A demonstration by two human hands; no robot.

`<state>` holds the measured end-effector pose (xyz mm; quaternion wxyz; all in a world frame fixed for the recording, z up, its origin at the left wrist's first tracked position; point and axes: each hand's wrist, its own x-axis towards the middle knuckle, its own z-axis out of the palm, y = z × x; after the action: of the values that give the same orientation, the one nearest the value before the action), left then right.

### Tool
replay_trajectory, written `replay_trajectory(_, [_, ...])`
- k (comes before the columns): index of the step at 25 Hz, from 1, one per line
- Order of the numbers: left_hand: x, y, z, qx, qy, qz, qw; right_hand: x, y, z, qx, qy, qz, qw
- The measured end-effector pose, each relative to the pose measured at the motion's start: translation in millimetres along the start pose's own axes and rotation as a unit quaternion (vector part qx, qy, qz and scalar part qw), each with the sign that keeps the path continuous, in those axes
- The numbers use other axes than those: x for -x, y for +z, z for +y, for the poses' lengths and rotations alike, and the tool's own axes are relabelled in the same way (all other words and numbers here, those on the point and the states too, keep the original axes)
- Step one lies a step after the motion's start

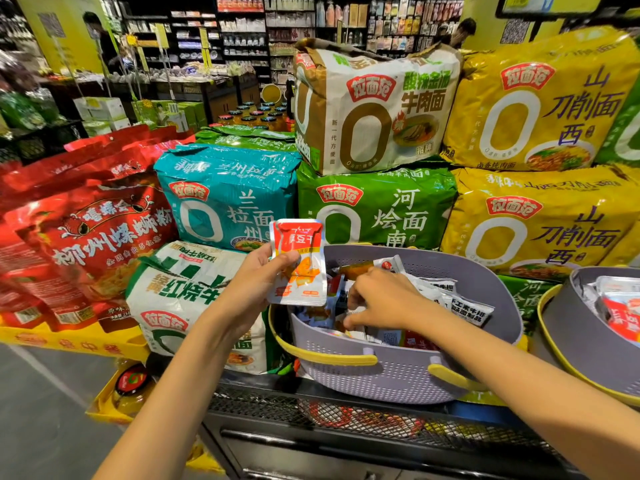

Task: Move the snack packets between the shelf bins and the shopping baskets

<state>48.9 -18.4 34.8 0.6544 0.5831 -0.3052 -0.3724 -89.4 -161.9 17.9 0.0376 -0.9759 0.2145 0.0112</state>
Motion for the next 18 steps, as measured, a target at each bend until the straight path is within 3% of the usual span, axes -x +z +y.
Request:
replay_trajectory(2, [0.5,-0.9,-2.3,-0.001,-0.003,-0.001,1.000,-3.7,2.8,-3.6,0.021,0.001,0.000,1.000])
replay_trajectory(7, [-1.6,-4.9,-4.8,0.004,0.000,0.019,1.000,-2.9,-5.9,10.7,-0.123,0.023,-0.021,0.992])
replay_trajectory(10, [-2.8,-3.9,-3.7,0.004,0.015,0.029,0.999,6.6,-33.1,30.8,-0.201,0.053,0.022,0.978])
replay_trajectory(12, [-4.4,1.0,-2.4,0.001,0.031,0.042,0.999,16.3,-51.8,42.0,-0.300,0.096,0.059,0.947])
replay_trajectory(13, [-5.6,4.0,-2.0,-0.002,0.040,0.051,0.998,20.2,-57.7,45.4,-0.377,0.121,0.084,0.914])
replay_trajectory(14, [-6.8,7.5,-1.9,-0.005,0.050,0.057,0.997,22.9,-60.4,46.2,-0.478,0.144,0.110,0.860])
replay_trajectory(17, [-9.4,19.0,-2.5,-0.012,0.075,0.065,0.995,24.5,-62.6,33.6,-0.750,0.157,0.148,0.626])
replay_trajectory(18, [-10.6,22.8,-3.0,-0.013,0.080,0.072,0.994,23.7,-61.6,27.5,-0.793,0.143,0.146,0.574])
